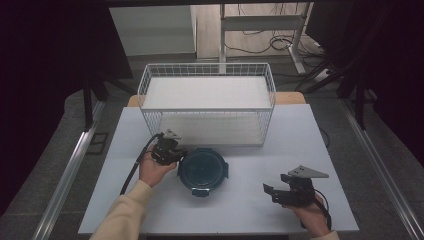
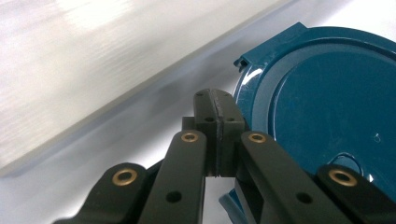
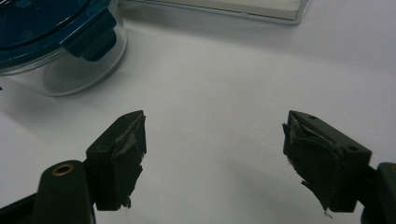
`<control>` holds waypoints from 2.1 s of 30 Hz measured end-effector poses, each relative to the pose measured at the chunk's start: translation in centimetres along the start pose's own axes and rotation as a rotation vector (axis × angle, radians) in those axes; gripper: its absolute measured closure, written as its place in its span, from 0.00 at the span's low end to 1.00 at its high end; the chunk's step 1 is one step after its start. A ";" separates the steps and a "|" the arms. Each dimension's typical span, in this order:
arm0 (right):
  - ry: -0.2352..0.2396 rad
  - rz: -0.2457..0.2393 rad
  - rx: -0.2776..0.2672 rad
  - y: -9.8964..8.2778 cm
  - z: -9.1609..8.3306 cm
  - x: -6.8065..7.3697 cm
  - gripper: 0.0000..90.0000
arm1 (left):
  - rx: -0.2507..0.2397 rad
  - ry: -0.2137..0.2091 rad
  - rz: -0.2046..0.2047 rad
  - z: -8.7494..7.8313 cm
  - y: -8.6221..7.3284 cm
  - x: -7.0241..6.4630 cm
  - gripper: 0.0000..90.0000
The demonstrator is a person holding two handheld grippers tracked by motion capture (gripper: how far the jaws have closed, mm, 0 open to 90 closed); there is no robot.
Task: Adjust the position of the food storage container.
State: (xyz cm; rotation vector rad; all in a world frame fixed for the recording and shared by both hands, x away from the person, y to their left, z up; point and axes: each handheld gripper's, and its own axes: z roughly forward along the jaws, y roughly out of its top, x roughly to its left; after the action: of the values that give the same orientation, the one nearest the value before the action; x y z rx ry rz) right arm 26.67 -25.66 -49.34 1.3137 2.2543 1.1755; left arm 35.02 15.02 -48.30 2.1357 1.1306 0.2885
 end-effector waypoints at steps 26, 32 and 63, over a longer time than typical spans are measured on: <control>0.009 -0.002 0.001 0.0 -0.1 0.1 0.23 | 0.010 -0.071 0.076 0.7 0.0 -4.9 1.00; 0.007 -0.001 0.002 0.0 0.0 0.0 0.23 | 0.018 -0.092 0.097 0.9 -0.1 -5.4 1.00; 0.077 -0.071 -0.079 0.0 -0.2 0.7 0.23 | -0.093 -0.169 -0.195 -5.7 -6.6 -4.0 0.27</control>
State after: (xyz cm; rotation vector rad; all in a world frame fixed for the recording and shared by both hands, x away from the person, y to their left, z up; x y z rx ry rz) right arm 26.13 -25.17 -49.14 1.1691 2.2629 1.2969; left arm 25.65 17.11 -48.06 1.9129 1.1907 0.0680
